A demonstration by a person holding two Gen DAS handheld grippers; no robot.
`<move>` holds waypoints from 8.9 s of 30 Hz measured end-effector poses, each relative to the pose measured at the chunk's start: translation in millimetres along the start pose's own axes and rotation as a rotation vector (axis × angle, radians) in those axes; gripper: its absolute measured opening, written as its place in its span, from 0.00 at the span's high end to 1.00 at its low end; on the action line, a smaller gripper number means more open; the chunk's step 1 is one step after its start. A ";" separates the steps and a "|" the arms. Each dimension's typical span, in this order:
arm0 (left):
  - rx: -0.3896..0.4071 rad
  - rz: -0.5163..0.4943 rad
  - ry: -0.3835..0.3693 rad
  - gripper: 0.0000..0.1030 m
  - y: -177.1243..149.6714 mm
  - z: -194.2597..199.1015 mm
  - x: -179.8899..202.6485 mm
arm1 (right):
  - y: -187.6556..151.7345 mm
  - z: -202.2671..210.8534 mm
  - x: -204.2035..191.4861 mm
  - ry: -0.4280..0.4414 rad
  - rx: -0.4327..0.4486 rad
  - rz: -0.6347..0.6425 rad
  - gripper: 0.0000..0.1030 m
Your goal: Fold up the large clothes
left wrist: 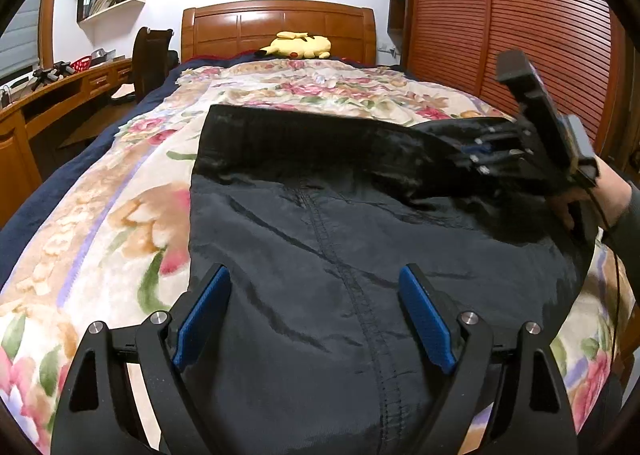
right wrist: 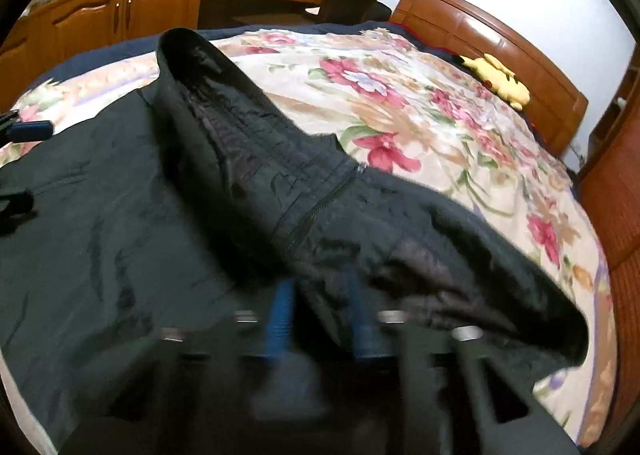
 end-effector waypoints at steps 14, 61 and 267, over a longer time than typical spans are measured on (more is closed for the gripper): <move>-0.012 -0.004 0.008 0.16 -3.7 -2.7 -1.0 | 23.1 3.5 54.5 -0.098 0.064 -0.281 0.27; -0.052 -0.014 0.038 0.16 -4.0 -15.8 1.9 | -91.0 -32.5 145.9 0.053 -0.072 -0.491 0.79; 0.076 -0.032 -0.052 0.91 -27.2 76.7 -25.6 | -139.4 63.1 -106.4 0.162 0.165 -0.270 0.63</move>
Point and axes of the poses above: each gripper's, at about its wrist camera, not at the fingertips, and z roughly against the way its jaws point, x to its right, y to its top, the point moved 3 cm from there along -z, roughly the way its jaws point, and after that the axes turned 13 degrees about -x, right-handed, at the moved point
